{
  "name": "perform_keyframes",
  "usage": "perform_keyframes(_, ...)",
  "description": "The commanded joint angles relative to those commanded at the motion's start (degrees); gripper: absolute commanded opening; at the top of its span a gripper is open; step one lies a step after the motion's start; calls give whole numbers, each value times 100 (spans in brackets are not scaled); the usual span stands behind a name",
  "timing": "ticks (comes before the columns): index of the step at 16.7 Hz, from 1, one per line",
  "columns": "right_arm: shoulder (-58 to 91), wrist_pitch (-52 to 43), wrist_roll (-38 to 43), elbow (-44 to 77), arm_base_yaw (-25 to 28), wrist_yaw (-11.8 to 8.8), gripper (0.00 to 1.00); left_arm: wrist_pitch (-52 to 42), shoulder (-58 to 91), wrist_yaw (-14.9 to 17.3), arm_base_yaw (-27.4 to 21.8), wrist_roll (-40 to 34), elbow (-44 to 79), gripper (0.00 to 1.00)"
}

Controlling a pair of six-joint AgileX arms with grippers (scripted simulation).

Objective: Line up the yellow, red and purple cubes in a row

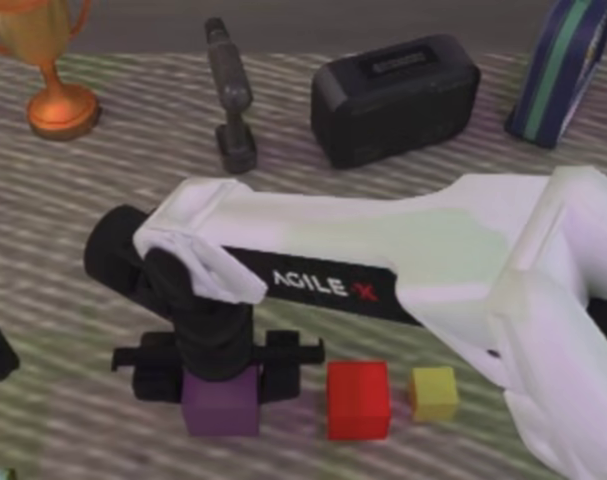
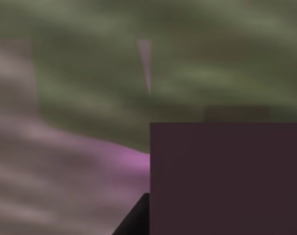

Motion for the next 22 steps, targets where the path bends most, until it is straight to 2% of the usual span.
perform_keyframes(13, 0, 0, 0, 0, 0, 0, 98, 0, 0, 0, 0, 0, 0, 100)
perform_keyframes(22, -2, -1, 0, 1, -10, 0, 100, 0, 0, 0, 0, 0, 0, 100)
